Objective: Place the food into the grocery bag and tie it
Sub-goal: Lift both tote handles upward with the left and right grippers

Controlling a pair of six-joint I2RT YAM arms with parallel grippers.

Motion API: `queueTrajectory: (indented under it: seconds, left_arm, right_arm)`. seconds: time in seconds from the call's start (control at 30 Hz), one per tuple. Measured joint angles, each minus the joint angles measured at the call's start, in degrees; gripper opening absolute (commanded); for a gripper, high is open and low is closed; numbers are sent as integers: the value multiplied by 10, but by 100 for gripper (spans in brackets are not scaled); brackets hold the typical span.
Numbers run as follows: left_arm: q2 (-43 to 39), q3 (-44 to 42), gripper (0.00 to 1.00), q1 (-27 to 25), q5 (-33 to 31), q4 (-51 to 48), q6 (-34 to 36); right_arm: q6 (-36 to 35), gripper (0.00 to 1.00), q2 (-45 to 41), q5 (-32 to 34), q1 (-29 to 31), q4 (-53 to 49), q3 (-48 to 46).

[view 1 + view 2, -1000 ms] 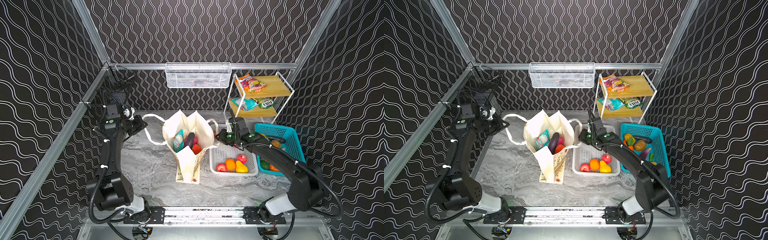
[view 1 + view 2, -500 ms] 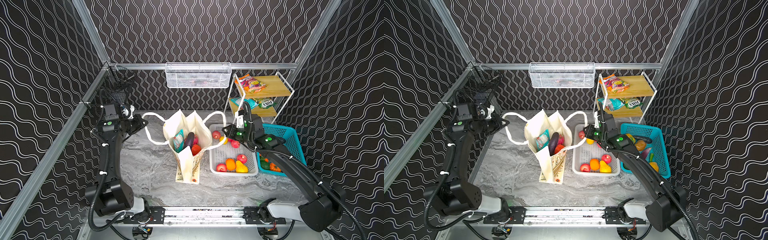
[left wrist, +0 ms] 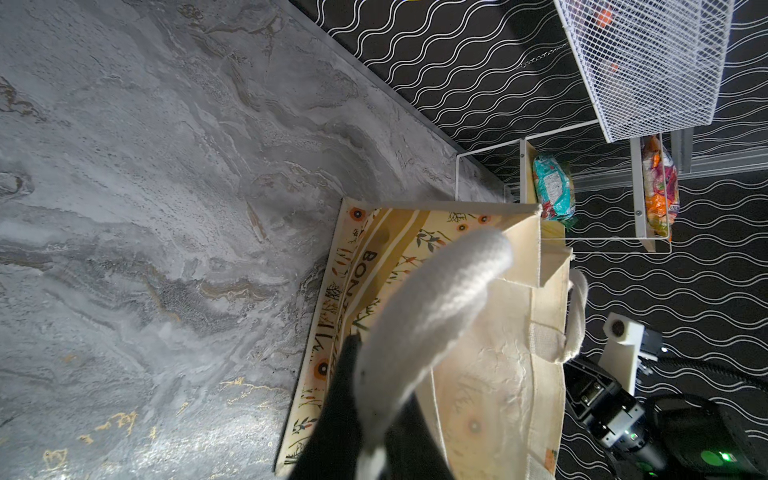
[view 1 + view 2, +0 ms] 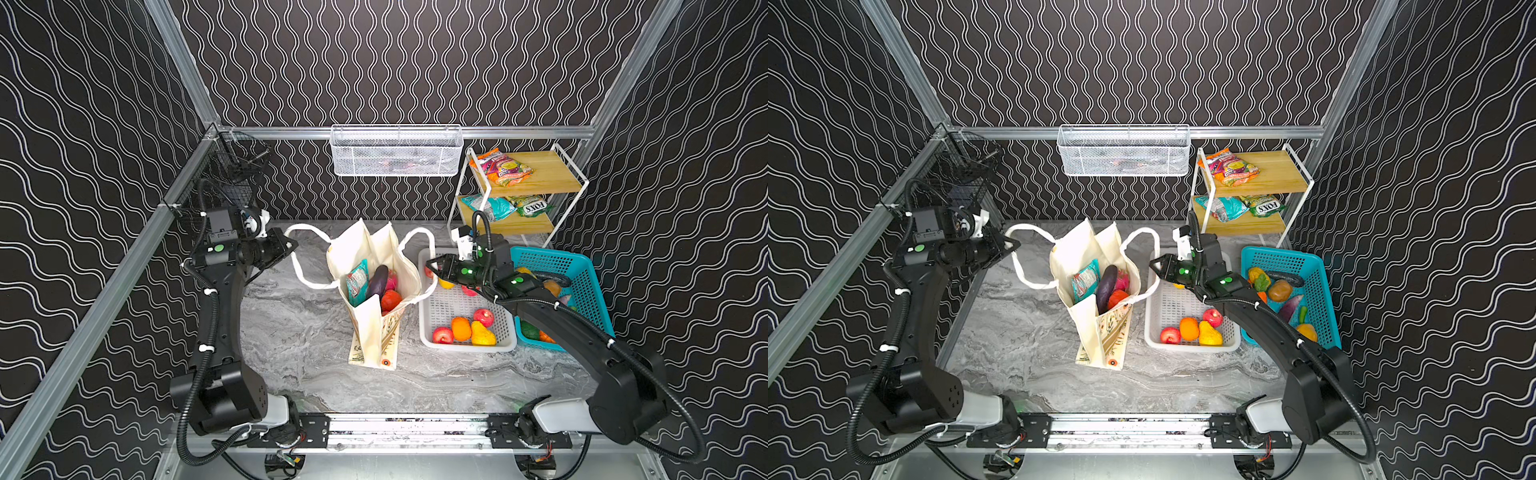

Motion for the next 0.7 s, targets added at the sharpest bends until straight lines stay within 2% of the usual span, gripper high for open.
queueTrajectory:
  seconds: [0.43, 0.7]
  left_arm:
    - [1, 21, 0, 0, 0, -5, 0]
    - [2, 27, 0, 0, -2, -16, 1]
  right_arm:
    - [-30, 41, 98, 29, -2, 0, 20]
    - [-43, 44, 146, 41, -3, -8, 59]
